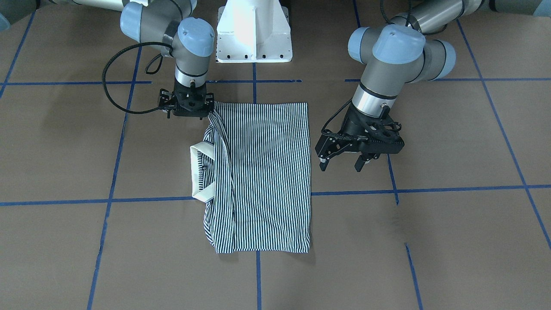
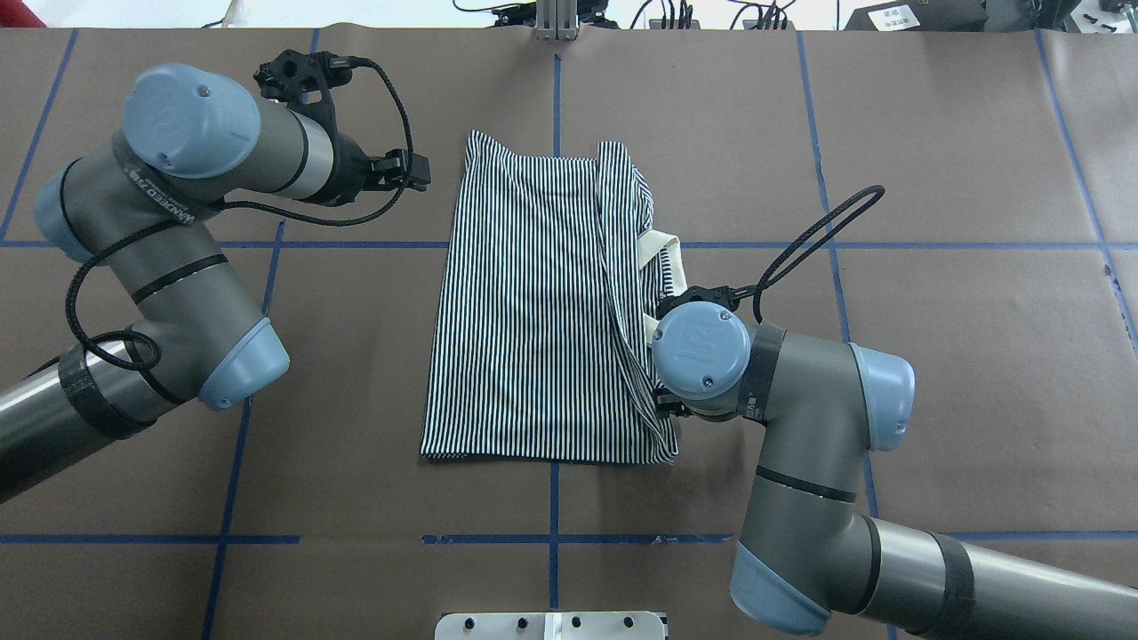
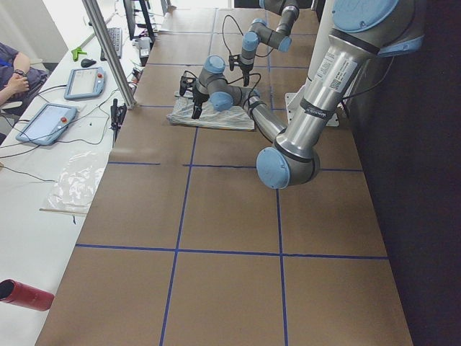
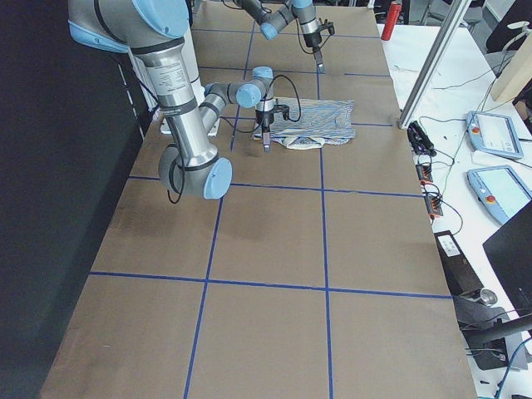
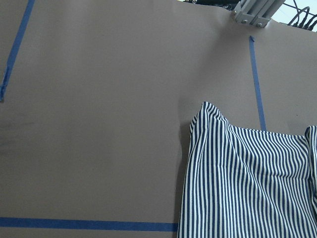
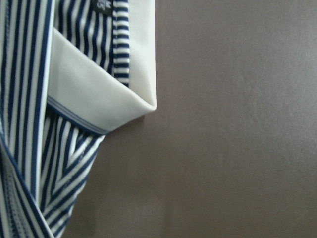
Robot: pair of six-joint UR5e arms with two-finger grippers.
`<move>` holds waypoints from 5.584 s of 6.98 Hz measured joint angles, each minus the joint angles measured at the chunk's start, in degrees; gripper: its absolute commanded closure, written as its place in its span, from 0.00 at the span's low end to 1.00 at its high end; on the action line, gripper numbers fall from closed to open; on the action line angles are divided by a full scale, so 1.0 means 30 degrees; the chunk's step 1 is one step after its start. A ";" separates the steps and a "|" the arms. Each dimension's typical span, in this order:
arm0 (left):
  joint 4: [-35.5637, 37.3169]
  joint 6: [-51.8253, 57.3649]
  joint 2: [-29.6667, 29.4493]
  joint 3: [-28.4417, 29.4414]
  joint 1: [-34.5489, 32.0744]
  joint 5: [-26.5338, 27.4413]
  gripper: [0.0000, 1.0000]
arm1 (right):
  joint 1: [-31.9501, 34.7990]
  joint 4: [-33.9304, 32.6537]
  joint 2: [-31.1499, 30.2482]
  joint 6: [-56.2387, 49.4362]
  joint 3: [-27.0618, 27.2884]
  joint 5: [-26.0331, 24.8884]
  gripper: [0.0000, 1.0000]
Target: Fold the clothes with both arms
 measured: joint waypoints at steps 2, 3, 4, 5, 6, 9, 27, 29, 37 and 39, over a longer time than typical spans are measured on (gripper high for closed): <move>-0.0019 0.0040 -0.0001 -0.0014 -0.0008 0.0000 0.00 | 0.0922 0.0157 0.1645 -0.1173 -0.0731 0.0585 0.00; -0.0022 0.0044 0.0004 -0.0017 -0.0005 -0.0006 0.00 | 0.1130 0.0195 0.3103 -0.1554 -0.2168 0.0641 0.00; -0.0023 0.0046 0.0006 -0.0017 -0.0008 -0.0019 0.00 | 0.1157 0.0205 0.4455 -0.1795 -0.3876 0.0695 0.00; -0.0031 0.0046 0.0000 0.0006 -0.0017 -0.0018 0.00 | 0.1095 0.0157 0.5145 -0.2065 -0.5001 0.0798 0.00; -0.0094 0.0046 0.0003 0.0052 -0.0024 -0.0015 0.00 | 0.0958 0.0059 0.5220 -0.2291 -0.5471 0.0991 0.00; -0.0296 0.0040 0.0058 0.0221 -0.0027 -0.0028 0.00 | 0.0612 -0.0679 0.4900 -0.2726 -0.5711 0.1505 0.00; -0.1751 -0.0128 -0.0213 0.1467 0.0002 -0.0029 0.00 | 0.1947 -0.1585 0.3083 -0.4312 -0.4569 0.1324 0.00; -0.1752 -0.0154 -0.0244 0.1432 0.0001 -0.0041 0.00 | 0.2536 -0.1667 0.1623 -0.5219 -0.3498 0.1141 0.00; -0.1665 0.0034 -0.0175 0.1209 -0.0068 -0.0940 0.00 | 0.4010 0.4100 0.9114 -0.6329 -1.3027 0.1017 0.00; -0.1664 0.0045 -0.0170 0.1210 -0.0083 -0.0970 0.00 | 0.4050 0.4180 0.8960 -0.6720 -1.3361 0.0994 0.00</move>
